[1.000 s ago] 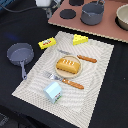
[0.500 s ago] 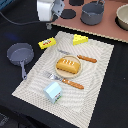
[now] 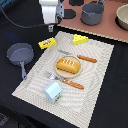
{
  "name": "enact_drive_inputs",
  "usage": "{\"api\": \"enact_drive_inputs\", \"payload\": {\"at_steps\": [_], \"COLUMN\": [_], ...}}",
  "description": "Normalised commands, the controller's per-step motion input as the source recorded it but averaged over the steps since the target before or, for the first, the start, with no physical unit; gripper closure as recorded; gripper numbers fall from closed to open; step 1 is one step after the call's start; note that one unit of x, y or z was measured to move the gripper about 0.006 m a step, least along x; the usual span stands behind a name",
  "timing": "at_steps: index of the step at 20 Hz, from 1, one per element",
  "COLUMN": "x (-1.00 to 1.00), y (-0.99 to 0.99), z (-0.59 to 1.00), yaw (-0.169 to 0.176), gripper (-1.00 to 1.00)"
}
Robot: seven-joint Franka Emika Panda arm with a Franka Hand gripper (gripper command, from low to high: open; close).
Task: Interact with the objects in diverse but meaningful ways.
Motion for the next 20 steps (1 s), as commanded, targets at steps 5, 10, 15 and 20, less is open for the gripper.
{"api": "enact_drive_inputs", "payload": {"at_steps": [5,10,15,20], "x": [-0.05,-0.08,-0.07,-0.12], "y": [-0.06,-0.10,-0.13,-0.15], "z": [-0.13,-0.19,-0.27,-0.30], "yaw": [0.090,0.067,0.108,0.100], "gripper": [-1.00,-1.00,-1.00,-1.00]}}
